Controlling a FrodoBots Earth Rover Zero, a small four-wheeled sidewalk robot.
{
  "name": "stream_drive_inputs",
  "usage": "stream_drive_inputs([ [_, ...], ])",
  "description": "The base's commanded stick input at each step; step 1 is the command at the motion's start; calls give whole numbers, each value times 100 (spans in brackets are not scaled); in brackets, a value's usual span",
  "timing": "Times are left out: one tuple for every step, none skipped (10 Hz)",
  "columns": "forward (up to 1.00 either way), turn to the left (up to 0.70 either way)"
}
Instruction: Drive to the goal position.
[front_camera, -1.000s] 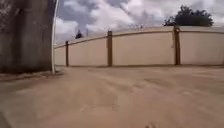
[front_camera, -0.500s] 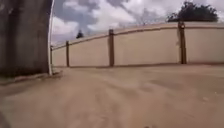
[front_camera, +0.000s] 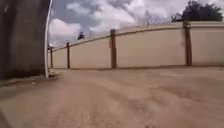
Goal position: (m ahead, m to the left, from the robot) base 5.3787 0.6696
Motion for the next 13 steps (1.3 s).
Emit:
stream_drive_inputs([
  [85,0],
  [85,0],
  [85,0],
  [85,0],
  [85,0],
  [85,0],
  [85,0],
  [85,0],
  [85,0],
  [85,0],
  [85,0],
  [85,0],
  [85,0],
])
